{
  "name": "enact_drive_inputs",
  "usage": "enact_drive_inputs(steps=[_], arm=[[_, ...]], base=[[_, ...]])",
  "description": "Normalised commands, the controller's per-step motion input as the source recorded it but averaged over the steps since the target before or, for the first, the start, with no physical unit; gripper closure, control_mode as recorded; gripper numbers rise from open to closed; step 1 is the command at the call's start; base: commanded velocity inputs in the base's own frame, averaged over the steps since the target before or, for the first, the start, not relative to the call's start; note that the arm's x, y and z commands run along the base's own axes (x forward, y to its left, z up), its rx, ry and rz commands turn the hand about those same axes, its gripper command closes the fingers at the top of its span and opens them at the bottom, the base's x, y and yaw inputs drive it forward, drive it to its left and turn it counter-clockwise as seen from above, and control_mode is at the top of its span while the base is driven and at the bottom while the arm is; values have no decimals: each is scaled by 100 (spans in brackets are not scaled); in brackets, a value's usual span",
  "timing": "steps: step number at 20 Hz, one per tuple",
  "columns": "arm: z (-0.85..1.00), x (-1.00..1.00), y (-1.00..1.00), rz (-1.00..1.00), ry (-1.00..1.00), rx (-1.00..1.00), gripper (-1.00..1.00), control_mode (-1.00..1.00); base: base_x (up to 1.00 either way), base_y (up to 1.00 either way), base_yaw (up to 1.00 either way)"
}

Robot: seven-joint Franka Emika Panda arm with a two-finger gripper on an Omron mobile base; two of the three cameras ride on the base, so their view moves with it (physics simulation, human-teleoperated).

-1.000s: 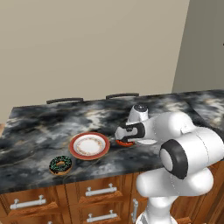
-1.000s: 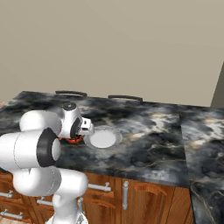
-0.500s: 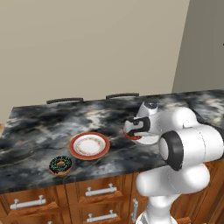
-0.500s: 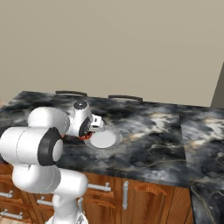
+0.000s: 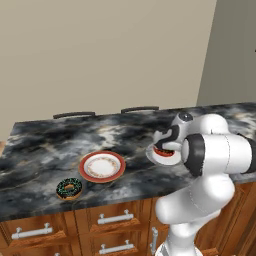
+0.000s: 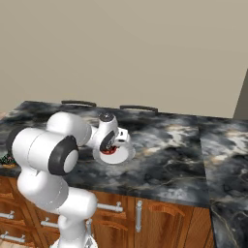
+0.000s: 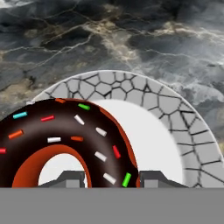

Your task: Place the pastries on the plates.

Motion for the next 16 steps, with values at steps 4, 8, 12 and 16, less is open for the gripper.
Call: enact_drive_inputs(steps=[4,8,12,16], arm=[[-38,6,-18,0,0,0,100,-100],[-32,2,-10,0,0,0,100,-100],[-20,0,-6,0,0,0,100,-100],[-1,0,-3,0,0,0,-100,-100]], base=[[0,0,0],[0,0,0],[0,0,0],[0,0,0]])
